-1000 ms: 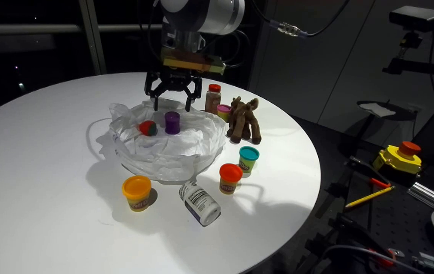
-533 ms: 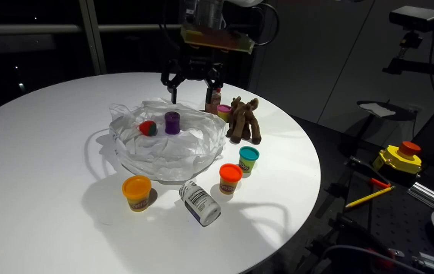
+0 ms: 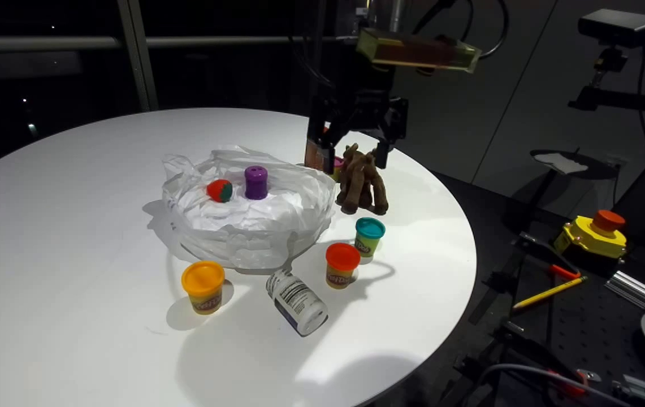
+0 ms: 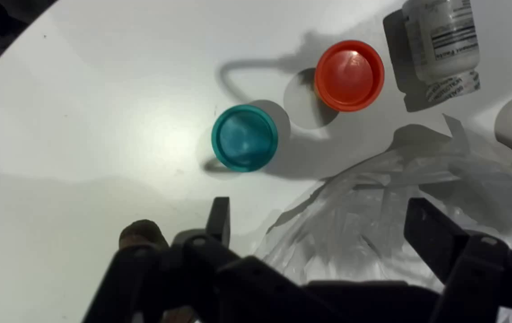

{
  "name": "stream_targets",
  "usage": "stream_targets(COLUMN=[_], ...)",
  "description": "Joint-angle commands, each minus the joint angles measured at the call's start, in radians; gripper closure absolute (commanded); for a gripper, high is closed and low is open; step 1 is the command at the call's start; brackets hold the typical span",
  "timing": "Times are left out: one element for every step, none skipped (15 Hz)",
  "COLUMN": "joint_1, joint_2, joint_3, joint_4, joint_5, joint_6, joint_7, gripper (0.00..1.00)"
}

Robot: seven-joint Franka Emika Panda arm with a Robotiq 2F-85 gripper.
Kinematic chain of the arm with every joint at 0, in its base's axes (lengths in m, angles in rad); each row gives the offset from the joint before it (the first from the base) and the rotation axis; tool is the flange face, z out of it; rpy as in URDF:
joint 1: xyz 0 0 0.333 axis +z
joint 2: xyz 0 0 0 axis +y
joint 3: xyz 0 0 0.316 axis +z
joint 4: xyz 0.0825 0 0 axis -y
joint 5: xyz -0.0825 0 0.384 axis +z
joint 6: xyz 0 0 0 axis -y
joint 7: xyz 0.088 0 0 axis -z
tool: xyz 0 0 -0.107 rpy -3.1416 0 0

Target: Put the objects on the table in the plastic

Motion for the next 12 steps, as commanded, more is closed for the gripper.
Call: stream_targets(joint_1=[-0.017, -0.019, -0.022, -0.029, -0.033, -0.039, -0.045, -0.049, -0.054, -0.062, -0.069, -0.076], joint_2=[-0.075, -0.077, -0.071, -0.057, -0.044, -0.030, -0.012, 0.006, 0.023, 0.045, 0.066, 0.084], joint_3=[0.022, 0.024, 0.024, 0.023, 0.021, 0.022, 0.021, 0.019, 0.017, 0.017, 0.017, 0.021], joint_4=[-0.129, -0.153, -0.169, -0.176, -0.181, -0.182, -0.177, -0.172, -0.167, -0.158, -0.151, -0.145], joint_5=[-0.024, -0.026, -0.027, -0.016, -0.012, 0.004, 0.010, 0.005, 0.008, 0.023, 0.037, 0.057], joint_6=[0.020, 0.033, 0.053, 0.082, 0.117, 0.140, 0.166, 0.199, 0.227, 0.252, 0.276, 0.291], joint_7=[-0.019, -0.032, -0.047, -0.063, -0.068, -0.085, -0.097, -0.100, -0.099, -0.106, -0.112, -0.125], gripper=[0.00, 0.00, 0.00, 0.00, 0.00, 0.00, 0.00, 0.00, 0.00, 0.00, 0.00, 0.00])
